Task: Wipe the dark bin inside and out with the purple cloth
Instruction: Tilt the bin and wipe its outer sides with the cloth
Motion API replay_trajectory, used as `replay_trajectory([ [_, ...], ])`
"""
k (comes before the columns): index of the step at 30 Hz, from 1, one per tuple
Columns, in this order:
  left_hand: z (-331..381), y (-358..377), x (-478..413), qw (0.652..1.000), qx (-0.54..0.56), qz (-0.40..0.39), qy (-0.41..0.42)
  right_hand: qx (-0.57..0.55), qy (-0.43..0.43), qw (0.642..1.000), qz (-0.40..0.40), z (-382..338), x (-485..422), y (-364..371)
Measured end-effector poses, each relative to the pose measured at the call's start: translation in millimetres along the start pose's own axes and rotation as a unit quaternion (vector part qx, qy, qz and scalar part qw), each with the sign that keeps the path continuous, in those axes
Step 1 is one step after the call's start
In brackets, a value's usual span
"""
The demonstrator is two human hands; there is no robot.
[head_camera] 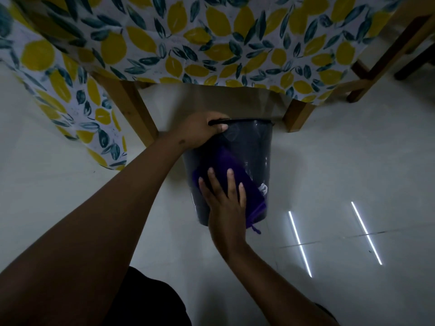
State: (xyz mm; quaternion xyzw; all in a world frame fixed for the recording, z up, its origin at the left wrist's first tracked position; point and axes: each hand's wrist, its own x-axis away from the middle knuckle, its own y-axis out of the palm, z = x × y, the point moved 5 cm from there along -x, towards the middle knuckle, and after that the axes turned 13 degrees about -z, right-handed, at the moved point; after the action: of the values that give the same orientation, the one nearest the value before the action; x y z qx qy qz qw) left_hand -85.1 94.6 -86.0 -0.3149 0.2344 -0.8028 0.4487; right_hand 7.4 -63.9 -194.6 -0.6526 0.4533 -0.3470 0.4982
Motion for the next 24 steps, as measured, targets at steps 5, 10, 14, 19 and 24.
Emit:
replay_trajectory([
  [5,-5.0,-5.9,6.2,1.0,0.009,0.028,-0.003,0.027,-0.048,0.998,-0.013,6.9,17.1,11.8],
  [10,-10.1,-6.4,11.0,1.0,0.027,0.015,0.0,-0.109,0.066,0.991,0.036,32.6,-29.5,-33.1],
  [14,-18.5,-7.6,10.9,1.0,0.015,0.023,-0.009,-0.147,0.069,0.986,0.045,38.6,-25.2,-30.0],
  [19,-22.3,-6.5,4.5,0.997,-0.035,0.051,-0.04,-0.063,0.076,0.995,0.025,36.9,27.1,16.5],
  [24,-15.9,-3.8,3.9,0.998,-0.012,0.051,-0.021,-0.061,0.042,0.997,0.023,25.6,7.3,0.1],
])
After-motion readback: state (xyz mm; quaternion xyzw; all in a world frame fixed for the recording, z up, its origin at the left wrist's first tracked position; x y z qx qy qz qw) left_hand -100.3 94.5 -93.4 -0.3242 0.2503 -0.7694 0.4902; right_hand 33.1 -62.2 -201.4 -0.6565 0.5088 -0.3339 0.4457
